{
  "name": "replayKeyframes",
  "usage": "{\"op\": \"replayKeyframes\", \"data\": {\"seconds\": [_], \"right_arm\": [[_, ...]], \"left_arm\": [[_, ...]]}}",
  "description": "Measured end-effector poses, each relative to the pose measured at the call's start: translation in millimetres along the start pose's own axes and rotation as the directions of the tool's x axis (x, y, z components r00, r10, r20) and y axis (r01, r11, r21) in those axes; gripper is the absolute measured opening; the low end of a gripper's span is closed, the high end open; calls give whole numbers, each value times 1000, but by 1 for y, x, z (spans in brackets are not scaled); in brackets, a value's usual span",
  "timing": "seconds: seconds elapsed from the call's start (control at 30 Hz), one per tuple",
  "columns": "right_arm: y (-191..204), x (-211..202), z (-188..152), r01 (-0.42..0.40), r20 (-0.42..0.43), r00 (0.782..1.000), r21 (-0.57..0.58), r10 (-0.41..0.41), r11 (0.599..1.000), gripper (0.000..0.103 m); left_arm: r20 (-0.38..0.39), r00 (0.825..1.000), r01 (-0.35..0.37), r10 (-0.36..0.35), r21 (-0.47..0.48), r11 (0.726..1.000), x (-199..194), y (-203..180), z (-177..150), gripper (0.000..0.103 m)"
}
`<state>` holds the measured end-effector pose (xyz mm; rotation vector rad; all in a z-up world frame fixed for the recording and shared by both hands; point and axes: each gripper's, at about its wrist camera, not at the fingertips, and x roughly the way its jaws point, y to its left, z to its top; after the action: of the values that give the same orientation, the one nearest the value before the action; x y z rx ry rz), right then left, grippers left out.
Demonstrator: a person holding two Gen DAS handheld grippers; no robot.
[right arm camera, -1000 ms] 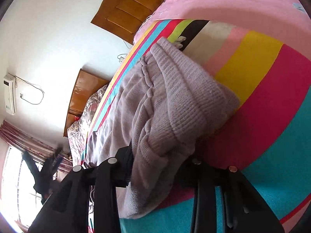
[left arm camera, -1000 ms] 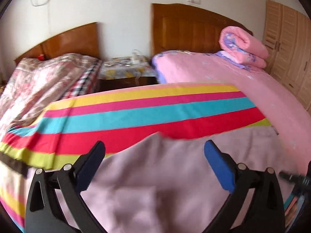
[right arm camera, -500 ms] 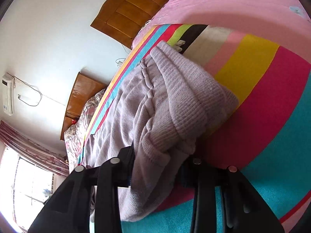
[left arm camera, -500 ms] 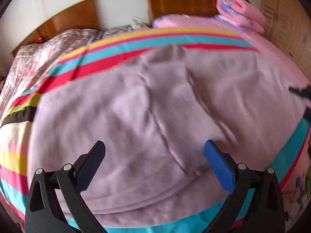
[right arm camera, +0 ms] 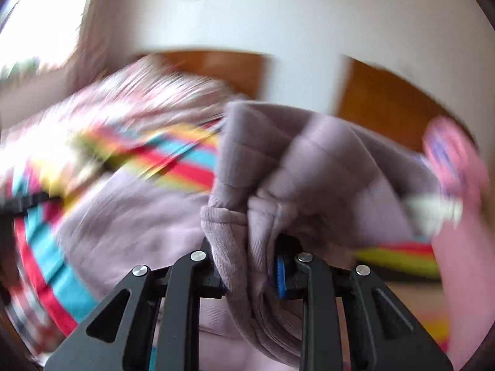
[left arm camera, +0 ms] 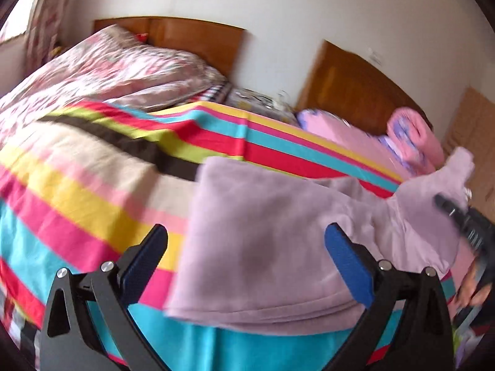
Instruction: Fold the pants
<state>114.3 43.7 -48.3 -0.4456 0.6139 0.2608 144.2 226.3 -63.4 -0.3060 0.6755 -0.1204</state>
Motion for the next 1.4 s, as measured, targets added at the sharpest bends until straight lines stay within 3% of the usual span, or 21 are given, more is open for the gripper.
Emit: {"op": "replayKeyframes", "data": {"seconds": [0.07, 0.13, 0.17, 0.27, 0.37, 0.47, 0.53, 0.6, 0.67, 0.7, 0.77, 0.83, 0.9, 0.97, 1.0, 1.13, 1.23, 1.3, 1.4], "right_arm": [[70, 28, -13, -30, -58, 998, -252, 16, 967, 24], [106, 44, -32, -5, -78, 997, -376, -26, 927, 24], [112, 41, -38, 54, -31, 997, -390, -71, 919, 24], [94, 33, -33, 22, -17, 999, -315, -29, 949, 23], [78, 15, -32, 24, 58, 998, -259, -9, 966, 22], [68, 1, -29, 31, 122, 993, -212, -5, 977, 21], [67, -3, -30, 60, 150, 988, -235, -25, 970, 21], [73, 3, -28, 81, 155, 987, -279, -39, 957, 21], [81, 4, -35, 97, 155, 987, -315, -50, 944, 21], [87, 4, -37, 105, 159, 986, -331, -55, 938, 21], [93, 2, -41, 120, 174, 983, -366, -59, 923, 21], [94, 0, -44, 118, 180, 982, -396, -49, 911, 22], [90, -5, -46, 97, 180, 983, -409, -24, 907, 25], [77, -16, -45, 76, 180, 984, -375, -7, 924, 33], [63, -25, -46, 58, 189, 982, -331, 6, 942, 46], [-2, -63, -62, -14, 234, 971, -91, 35, 996, 69], [-55, -84, -94, -86, 219, 974, 119, 59, 989, 75], [-72, -86, -119, -67, 146, 989, 209, 37, 976, 76], [-76, -68, -143, 42, -1, 999, 207, -43, 977, 75]], "left_arm": [[8, 999, -36, 37, -46, 998, -9, 21, -2, 102], [3, 998, -57, 58, -82, 995, -22, 44, -9, 101], [-3, 998, -64, 64, -92, 994, -27, 51, -12, 101], [-15, 999, -33, 32, -101, 994, -38, 63, -18, 101], [-38, 994, 98, -104, -136, 986, -35, 61, -20, 101], [-55, 944, 307, -326, -221, 926, -22, 52, -15, 101], [-91, 871, 442, -484, -286, 850, -5, 42, -7, 101], [-130, 800, 518, -586, -345, 783, 17, 30, 1, 101], [-170, 757, 541, -631, -379, 751, 39, 19, 9, 101], [-198, 741, 543, -642, -386, 746, 52, 13, 13, 101], [-266, 725, 512, -635, -408, 756, 80, 3, 18, 101], [-337, 692, 493, -638, -424, 759, 105, -8, 20, 101], [-390, 678, 469, -623, -423, 775, 123, -18, 20, 100], [-438, 687, 435, -580, -393, 810, 133, -27, 21, 100], [-447, 694, 421, -565, -385, 821, 134, -30, 22, 100], [-445, 708, 414, -549, -369, 832, 134, -29, 20, 93], [-432, 709, 422, -558, -375, 826, 135, -25, 17, 91], [-431, 712, 424, -554, -364, 829, 133, -26, 16, 91], [-432, 720, 420, -543, -352, 837, 133, -31, 16, 96]]}}
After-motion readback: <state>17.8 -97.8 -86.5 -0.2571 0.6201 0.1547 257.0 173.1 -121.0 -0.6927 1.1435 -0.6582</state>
